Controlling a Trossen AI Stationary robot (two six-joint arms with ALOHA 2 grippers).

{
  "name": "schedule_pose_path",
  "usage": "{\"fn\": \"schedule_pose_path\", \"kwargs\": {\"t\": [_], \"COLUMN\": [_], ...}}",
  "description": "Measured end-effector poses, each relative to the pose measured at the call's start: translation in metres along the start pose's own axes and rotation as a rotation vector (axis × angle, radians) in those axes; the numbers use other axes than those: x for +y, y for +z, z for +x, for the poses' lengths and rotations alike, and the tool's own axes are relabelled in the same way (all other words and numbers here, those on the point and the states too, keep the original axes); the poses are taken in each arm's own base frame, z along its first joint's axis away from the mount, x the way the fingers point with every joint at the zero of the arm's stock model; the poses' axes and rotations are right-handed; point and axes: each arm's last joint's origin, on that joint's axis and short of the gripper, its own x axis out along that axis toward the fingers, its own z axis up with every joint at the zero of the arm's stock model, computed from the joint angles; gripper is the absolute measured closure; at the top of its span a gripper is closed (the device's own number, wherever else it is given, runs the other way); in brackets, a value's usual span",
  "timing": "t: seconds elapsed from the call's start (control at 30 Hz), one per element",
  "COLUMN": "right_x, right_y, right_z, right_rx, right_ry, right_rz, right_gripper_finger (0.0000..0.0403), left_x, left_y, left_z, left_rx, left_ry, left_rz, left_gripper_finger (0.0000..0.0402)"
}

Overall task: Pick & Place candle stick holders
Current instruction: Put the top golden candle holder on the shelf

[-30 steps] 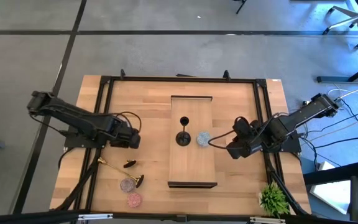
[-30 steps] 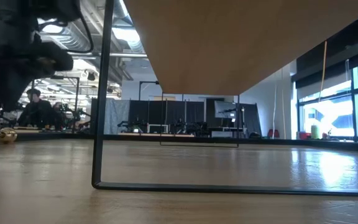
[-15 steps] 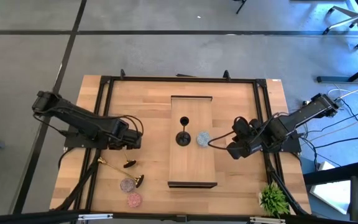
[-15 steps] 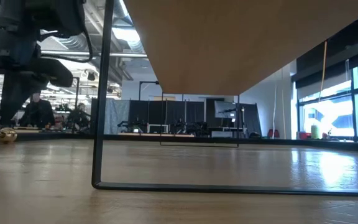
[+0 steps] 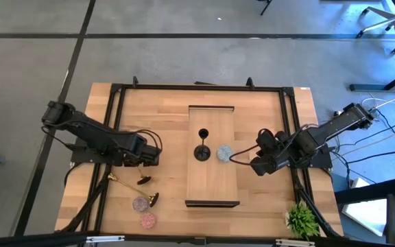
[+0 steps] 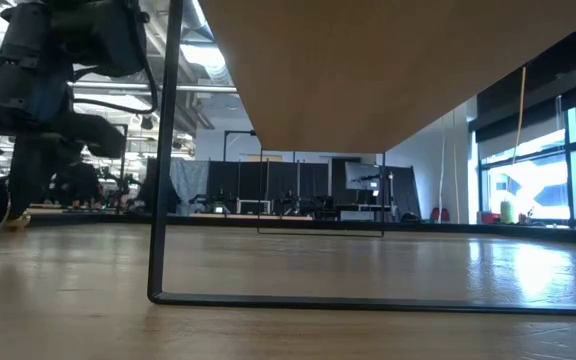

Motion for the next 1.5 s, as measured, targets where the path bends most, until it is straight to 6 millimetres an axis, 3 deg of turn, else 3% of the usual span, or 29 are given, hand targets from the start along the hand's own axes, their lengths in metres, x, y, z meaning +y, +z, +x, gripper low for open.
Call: {"fn": "schedule_pose_path", "kwargs": {"t": [0.33, 1.17, 1.5], "right_x": [0.000, 0.001, 0.001], "right_y": [0.000, 0.001, 0.001], "right_z": [0.000, 0.000, 0.000], "right_rx": [0.006, -0.011, -0.014], "right_ry": [0.002, 0.004, 0.003], "right_rz": [-0.019, -0.023, -0.023], "right_gripper_finger": [0.0393, 0.0393, 0.0393], "left_x": [-0.009, -0.018, -0.021], "left_y": [0.002, 0.012, 0.013], "left_z": [0.006, 0.008, 0.005], "left_rx": [-0.048, -0.049, -0.097], "left_ry": [-0.045, -0.078, -0.135], "left_rz": [0.025, 0.101, 0.107], "left_gripper_finger": [0.0215, 0.0384, 0.0387]}}
